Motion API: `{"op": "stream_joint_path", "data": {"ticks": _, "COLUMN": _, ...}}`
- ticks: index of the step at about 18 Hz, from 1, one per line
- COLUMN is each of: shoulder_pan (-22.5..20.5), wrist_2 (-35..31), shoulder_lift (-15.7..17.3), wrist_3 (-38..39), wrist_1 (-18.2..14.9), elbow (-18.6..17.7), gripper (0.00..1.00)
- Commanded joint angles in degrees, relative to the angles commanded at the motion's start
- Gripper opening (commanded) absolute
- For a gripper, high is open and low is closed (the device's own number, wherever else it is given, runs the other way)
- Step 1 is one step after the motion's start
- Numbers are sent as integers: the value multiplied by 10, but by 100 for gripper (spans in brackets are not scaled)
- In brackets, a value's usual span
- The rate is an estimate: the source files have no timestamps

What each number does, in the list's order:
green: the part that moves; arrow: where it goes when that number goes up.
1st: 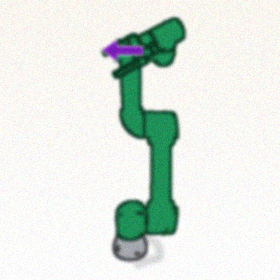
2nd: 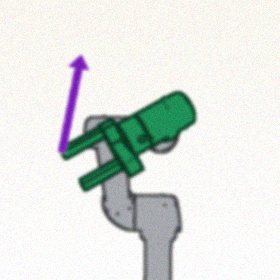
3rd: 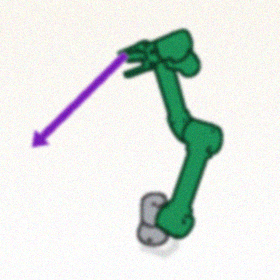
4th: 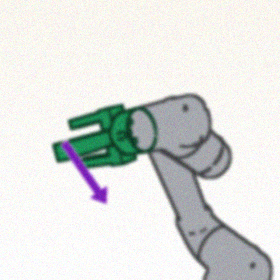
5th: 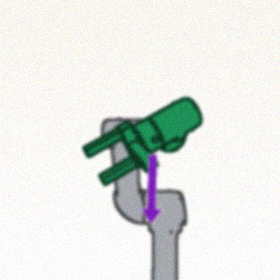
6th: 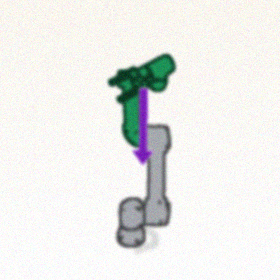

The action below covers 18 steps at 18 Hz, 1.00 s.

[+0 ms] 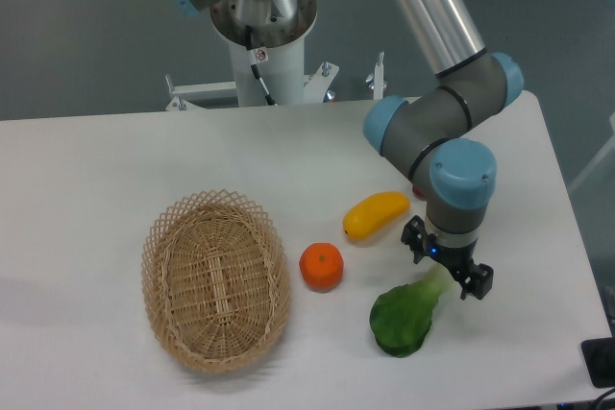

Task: Pick up the green vegetable from the table
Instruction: 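Move the open gripper over the green bok choy and lower it, then close the gripper on the bok choy's stem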

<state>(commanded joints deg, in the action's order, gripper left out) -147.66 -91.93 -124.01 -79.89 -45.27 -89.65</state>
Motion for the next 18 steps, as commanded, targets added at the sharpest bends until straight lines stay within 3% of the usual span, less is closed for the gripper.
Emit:
{"op": "stream_joint_path", "data": {"ticks": 3, "shoulder_pan": 6, "wrist_2": -13, "shoulder_lift": -5, "wrist_3": 13, "wrist_1": 25, "elbow": -10, "gripper": 100}}
{"op": "stream_joint_path", "data": {"ticks": 7, "shoulder_pan": 11, "wrist_2": -47, "shoulder_lift": -6, "wrist_3": 12, "wrist_1": 30, "elbow": -18, "gripper": 100}}
{"op": "stream_joint_path", "data": {"ticks": 18, "shoulder_pan": 20, "wrist_2": -51, "shoulder_lift": -15, "wrist_3": 34, "wrist_1": 58, "elbow": -28, "gripper": 100}}
